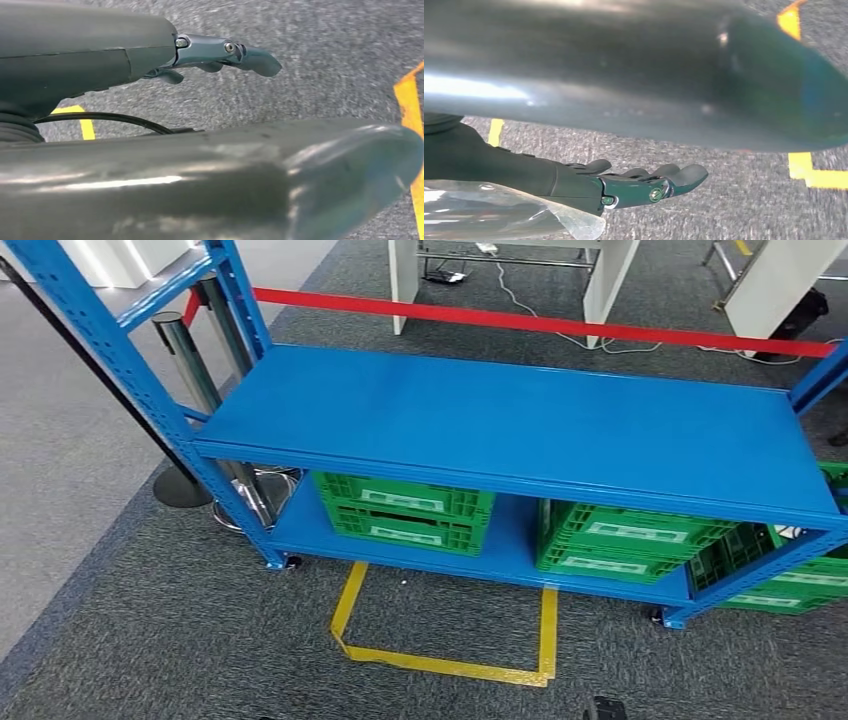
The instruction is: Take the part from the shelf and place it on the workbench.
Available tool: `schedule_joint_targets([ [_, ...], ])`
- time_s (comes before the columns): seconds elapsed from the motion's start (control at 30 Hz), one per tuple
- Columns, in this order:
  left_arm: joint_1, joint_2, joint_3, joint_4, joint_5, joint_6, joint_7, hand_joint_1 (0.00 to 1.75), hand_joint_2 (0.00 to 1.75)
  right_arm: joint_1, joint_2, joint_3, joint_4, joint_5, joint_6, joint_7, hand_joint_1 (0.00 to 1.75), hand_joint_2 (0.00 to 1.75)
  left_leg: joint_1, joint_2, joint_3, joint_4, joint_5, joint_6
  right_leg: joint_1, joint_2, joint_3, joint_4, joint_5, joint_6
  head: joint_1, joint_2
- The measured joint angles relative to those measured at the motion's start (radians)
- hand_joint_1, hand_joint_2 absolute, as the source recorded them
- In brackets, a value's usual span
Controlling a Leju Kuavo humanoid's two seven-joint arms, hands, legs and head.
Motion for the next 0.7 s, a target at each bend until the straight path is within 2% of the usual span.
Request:
schedule_joint_targets([
  [0.03,0.0,0.0,-0.001,-0.001,0.0,0.0,0.0,0.0,0.0,-0.001,0.0,0.0,0.0,0.0,0.0,0.0,0.0,0.0,-0.002,0.007,0.002,0.001,-0.002,-0.005,0.002,-0.003,0.008,-0.013,-0.002,-0.007,-0.001,0.0],
  [0.1,0.0,0.0,-0.002,-0.003,-0.004,-0.001,0.002,0.0,0.0,-0.001,0.0,0.0,0.0,-0.003,0.002,0.001,0.0,0.0,-0.002,0.021,0.008,-0.001,-0.006,-0.016,0.003,0.015,0.007,-0.014,-0.001,-0.022,-0.002,0.0],
  [0.17,-0.002,0.003,-0.004,-0.003,-0.032,-0.006,0.003,0.0,0.0,-0.016,0.0,-0.001,-0.003,-0.025,0.01,0.025,0.0,0.0,0.003,0.001,0.004,0.027,-0.029,-0.029,-0.001,0.035,0.011,-0.019,0.001,-0.035,-0.004,0.0],
  [0.2,-0.006,0.005,-0.002,0.001,-0.056,-0.007,0.002,0.0,0.0,-0.035,0.0,-0.001,-0.008,-0.045,0.016,0.053,0.0,0.0,0.005,-0.02,-0.013,0.071,-0.054,-0.033,-0.004,0.047,0.015,-0.021,0.003,-0.04,-0.007,0.0],
  [0.27,-0.019,0.009,0.009,0.02,-0.108,-0.006,-0.009,0.0,0.0,-0.083,0.0,0.003,-0.024,-0.087,0.028,0.117,0.0,0.0,0.008,-0.06,-0.076,0.208,-0.115,-0.037,-0.004,0.074,0.015,-0.022,0.004,-0.047,-0.011,0.0],
  [0.3,-0.026,0.011,0.018,0.032,-0.128,-0.003,-0.016,0.0,0.0,-0.102,0.0,0.007,-0.032,-0.106,0.031,0.14,0.0,0.0,0.008,-0.069,-0.109,0.268,-0.132,-0.037,-0.004,0.088,0.017,-0.022,0.004,-0.048,-0.012,0.0],
  [0.33,-0.033,0.013,0.028,0.043,-0.145,0.001,-0.024,0.0,0.0,-0.114,0.0,0.015,-0.04,-0.125,0.034,0.152,0.0,0.0,0.008,-0.073,-0.129,0.297,-0.129,-0.036,-0.002,0.101,0.021,-0.021,0.002,-0.049,-0.012,0.0],
  [0.37,-0.038,0.013,0.038,0.053,-0.16,0.005,-0.03,0.0,0.0,-0.119,0.0,0.024,-0.047,-0.145,0.035,0.159,0.0,0.0,0.007,-0.075,-0.131,0.287,-0.105,-0.032,-0.001,0.111,0.027,-0.021,-0.001,-0.049,-0.012,0.0],
  [0.4,-0.043,0.014,0.049,0.061,-0.174,0.008,-0.036,0.0,0.0,-0.121,0.001,0.036,-0.053,-0.166,0.034,0.161,0.0,0.0,0.007,-0.078,-0.115,0.238,-0.064,-0.026,0.001,0.119,0.034,-0.021,-0.005,-0.048,-0.012,0.0],
  [0.43,-0.046,0.014,0.062,0.068,-0.188,0.01,-0.041,0.0,0.0,-0.12,0.002,0.049,-0.058,-0.189,0.033,0.161,0.0,0.0,0.005,-0.087,-0.091,0.167,-0.017,-0.018,0.001,0.126,0.038,-0.022,-0.01,-0.047,-0.012,0.0],
  [0.47,-0.05,0.015,0.074,0.074,-0.198,0.011,-0.045,0.0,0.0,-0.118,0.004,0.061,-0.061,-0.207,0.033,0.159,0.0,0.0,0.003,-0.098,-0.067,0.1,0.013,-0.009,0.003,0.132,0.041,-0.021,-0.016,-0.044,-0.011,0.0],
  [0.5,-0.053,0.015,0.085,0.079,-0.207,0.012,-0.048,0.0,0.0,-0.117,0.006,0.074,-0.063,-0.222,0.032,0.158,0.0,0.0,0.001,-0.108,-0.049,0.049,0.03,-0.003,0.003,0.137,0.041,-0.021,-0.02,-0.039,-0.012,0.0],
  [0.53,-0.055,0.015,0.095,0.082,-0.212,0.012,-0.05,0.0,0.0,-0.116,0.008,0.085,-0.065,-0.232,0.033,0.156,0.0,0.0,-0.001,-0.115,-0.04,0.019,0.032,0.002,0.002,0.142,0.042,-0.021,-0.021,-0.032,-0.012,0.0],
  [0.6,-0.059,0.013,0.109,0.087,-0.217,0.012,-0.051,0.0,0.0,-0.115,0.01,0.102,-0.07,-0.24,0.033,0.155,0.0,0.0,-0.003,-0.114,-0.03,-0.001,0.025,0.01,0.0,0.146,0.045,-0.018,-0.013,-0.018,-0.013,0.0],
  [0.67,-0.06,0.011,0.118,0.091,-0.218,0.012,-0.051,0.0,0.0,-0.116,0.011,0.114,-0.075,-0.241,0.033,0.153,0.0,0.0,0.001,-0.108,-0.014,-0.012,0.025,0.02,0.002,0.123,0.034,0.007,-0.022,-0.008,-0.009,0.0],
  [0.7,-0.061,0.01,0.122,0.092,-0.218,0.012,-0.051,0.0,0.0,-0.119,0.011,0.119,-0.076,-0.242,0.033,0.153,0.0,0.0,0.004,-0.103,-0.006,-0.015,0.023,0.024,0.003,0.107,0.014,0.042,-0.04,-0.005,-0.006,0.0],
])
